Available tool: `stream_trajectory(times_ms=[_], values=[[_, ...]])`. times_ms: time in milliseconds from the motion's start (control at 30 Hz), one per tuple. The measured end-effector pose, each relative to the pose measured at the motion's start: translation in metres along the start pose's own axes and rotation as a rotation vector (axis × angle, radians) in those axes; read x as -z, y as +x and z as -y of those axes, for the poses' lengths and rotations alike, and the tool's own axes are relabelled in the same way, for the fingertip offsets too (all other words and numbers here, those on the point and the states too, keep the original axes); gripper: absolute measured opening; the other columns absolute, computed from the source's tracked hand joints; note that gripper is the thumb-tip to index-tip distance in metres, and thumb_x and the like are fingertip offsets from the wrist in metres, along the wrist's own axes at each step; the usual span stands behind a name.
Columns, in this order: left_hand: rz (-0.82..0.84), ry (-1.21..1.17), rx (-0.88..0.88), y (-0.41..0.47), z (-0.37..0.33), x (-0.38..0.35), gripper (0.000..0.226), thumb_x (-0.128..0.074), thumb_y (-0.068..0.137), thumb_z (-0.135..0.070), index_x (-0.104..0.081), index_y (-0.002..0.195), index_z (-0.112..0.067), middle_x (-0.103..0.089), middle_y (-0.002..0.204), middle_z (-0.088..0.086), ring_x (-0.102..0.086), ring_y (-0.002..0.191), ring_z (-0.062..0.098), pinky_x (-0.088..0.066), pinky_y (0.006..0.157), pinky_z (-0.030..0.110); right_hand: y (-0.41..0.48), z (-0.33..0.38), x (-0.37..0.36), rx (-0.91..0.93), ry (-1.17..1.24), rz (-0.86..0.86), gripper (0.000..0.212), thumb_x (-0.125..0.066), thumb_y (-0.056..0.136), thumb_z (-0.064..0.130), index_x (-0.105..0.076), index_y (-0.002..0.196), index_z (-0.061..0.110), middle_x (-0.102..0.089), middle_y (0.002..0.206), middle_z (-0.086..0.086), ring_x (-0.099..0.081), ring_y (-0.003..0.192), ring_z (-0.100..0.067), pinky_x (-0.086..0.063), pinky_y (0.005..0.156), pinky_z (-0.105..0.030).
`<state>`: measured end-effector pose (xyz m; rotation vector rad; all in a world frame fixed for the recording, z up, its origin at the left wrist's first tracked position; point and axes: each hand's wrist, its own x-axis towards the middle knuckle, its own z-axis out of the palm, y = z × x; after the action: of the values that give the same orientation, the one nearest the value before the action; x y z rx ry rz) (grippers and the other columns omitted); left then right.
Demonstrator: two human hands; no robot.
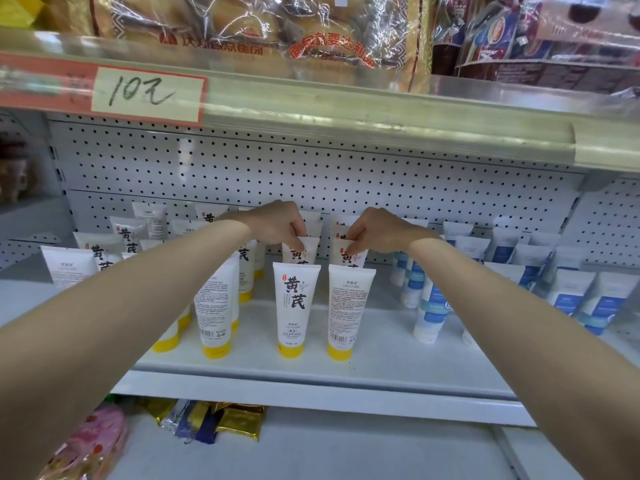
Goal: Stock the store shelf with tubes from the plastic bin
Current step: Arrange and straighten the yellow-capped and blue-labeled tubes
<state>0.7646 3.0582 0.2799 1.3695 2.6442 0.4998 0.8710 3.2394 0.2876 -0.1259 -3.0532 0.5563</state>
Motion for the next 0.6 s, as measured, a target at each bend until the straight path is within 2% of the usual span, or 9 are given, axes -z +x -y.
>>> stream_trajectory(times_ms=[100, 200, 300, 467, 600], values=[[0.003, -0.013, -0.007, 0.0029, 0.0002, 0.0001, 0.007, -0.069, 0.082, -0.016, -0.073, 0.087, -0.014, -0.065, 0.077, -0.007, -0.061, 0.083, 0.016, -0.045, 0.072, 0.024, 0.0036, -0.0013, -0.0004, -0.001, -0.001, -0.016, 0.024, -0.071, 0.080, 0.016, -0.072, 0.103, 0.013, -0.064, 0.080, 0.006, -0.055, 0.077, -0.011, -0.038, 0.060, -0.015], [0.001, -0.029, -0.016, 0.0052, 0.0023, 0.0001, 0.007, -0.070, 0.081, -0.016, -0.073, 0.086, -0.014, -0.066, 0.078, -0.007, -0.063, 0.084, 0.016, -0.048, 0.078, 0.028, 0.0064, -0.0019, -0.0011, -0.003, 0.016, -0.024, 0.023, -0.071, 0.079, 0.016, -0.073, 0.102, 0.012, -0.057, 0.068, 0.018, -0.050, 0.065, -0.001, -0.034, 0.056, -0.014], [-0.006, -0.035, -0.012, 0.0066, 0.0052, -0.0003, 0.009, -0.070, 0.080, -0.016, -0.074, 0.088, -0.014, -0.066, 0.077, -0.009, -0.062, 0.083, 0.013, -0.048, 0.080, 0.028, 0.0083, -0.0015, -0.0018, -0.004, 0.021, -0.025, 0.025, -0.071, 0.080, 0.016, -0.072, 0.104, 0.012, -0.052, 0.067, 0.021, -0.048, 0.063, 0.002, -0.031, 0.054, -0.011], [-0.002, -0.050, -0.026, 0.0065, 0.0061, -0.0007, 0.005, -0.071, 0.080, -0.018, -0.070, 0.077, -0.022, -0.065, 0.073, -0.014, -0.059, 0.073, 0.005, -0.043, 0.068, 0.021, 0.0066, -0.0022, -0.0002, 0.000, 0.021, -0.016, 0.023, -0.071, 0.080, 0.015, -0.073, 0.102, 0.013, -0.057, 0.068, 0.018, -0.050, 0.066, 0.000, -0.035, 0.058, -0.015], [-0.006, -0.047, -0.033, 0.0070, 0.0067, -0.0009, 0.005, -0.071, 0.080, -0.019, -0.070, 0.077, -0.023, -0.066, 0.073, -0.014, -0.060, 0.073, 0.004, -0.044, 0.071, 0.021, 0.0062, -0.0017, -0.0013, 0.005, 0.019, -0.019, 0.023, -0.071, 0.079, 0.015, -0.073, 0.102, 0.013, -0.059, 0.069, 0.017, -0.053, 0.068, -0.004, -0.037, 0.059, -0.016]])
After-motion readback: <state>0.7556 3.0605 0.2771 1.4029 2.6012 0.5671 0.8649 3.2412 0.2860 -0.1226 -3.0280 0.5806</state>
